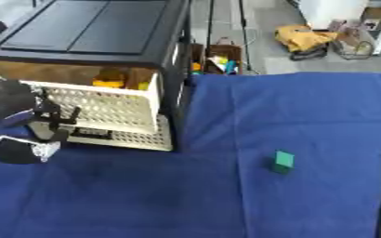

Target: Pick up objects from table and place into drawer.

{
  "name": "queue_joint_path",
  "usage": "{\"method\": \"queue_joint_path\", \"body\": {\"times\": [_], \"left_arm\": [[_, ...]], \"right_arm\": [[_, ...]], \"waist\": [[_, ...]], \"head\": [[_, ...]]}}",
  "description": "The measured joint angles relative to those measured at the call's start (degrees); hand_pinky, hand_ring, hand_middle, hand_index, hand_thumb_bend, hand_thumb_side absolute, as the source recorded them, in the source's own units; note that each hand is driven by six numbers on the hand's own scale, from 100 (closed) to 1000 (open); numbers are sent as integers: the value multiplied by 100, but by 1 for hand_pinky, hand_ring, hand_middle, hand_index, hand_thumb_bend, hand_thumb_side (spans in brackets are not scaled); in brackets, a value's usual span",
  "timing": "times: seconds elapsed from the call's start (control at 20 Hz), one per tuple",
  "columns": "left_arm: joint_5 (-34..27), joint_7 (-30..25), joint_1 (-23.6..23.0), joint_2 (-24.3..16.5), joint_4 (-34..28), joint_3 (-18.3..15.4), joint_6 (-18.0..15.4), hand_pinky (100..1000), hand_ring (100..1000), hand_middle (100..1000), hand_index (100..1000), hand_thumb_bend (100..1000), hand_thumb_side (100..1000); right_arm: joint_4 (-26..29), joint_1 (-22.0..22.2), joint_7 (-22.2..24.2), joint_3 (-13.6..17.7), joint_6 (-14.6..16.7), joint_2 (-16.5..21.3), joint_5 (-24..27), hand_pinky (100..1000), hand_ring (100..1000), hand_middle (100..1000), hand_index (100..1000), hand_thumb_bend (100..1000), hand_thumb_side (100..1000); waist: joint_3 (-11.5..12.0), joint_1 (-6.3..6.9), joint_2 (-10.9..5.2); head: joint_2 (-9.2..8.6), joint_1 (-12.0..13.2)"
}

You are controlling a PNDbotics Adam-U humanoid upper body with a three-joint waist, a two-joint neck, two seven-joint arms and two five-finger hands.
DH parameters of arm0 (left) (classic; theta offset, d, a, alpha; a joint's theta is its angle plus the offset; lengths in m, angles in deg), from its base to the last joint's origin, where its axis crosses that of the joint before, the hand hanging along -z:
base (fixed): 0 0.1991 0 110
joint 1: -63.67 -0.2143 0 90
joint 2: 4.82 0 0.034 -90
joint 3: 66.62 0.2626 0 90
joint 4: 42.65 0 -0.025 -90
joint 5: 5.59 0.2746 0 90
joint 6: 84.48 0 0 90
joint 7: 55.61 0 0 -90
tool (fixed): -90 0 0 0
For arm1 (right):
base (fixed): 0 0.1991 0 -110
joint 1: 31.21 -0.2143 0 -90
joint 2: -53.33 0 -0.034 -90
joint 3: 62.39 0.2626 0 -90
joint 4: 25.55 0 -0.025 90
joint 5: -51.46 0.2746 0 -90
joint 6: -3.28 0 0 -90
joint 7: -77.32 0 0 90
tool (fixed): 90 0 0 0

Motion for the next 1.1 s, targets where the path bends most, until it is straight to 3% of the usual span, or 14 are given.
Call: {"method": "queue_joint_path", "body": {"times": [1.1], "left_arm": [[-174, 194, 81, -25, 45, 104, -304, 100, 100, 100, 517, 100, 515]], "right_arm": [[0, 3, -34, 0, -4, -8, -39, 688, 722, 572, 718, 100, 1000]], "waist": [[21, -6, -56]], "head": [[1, 24]]}}
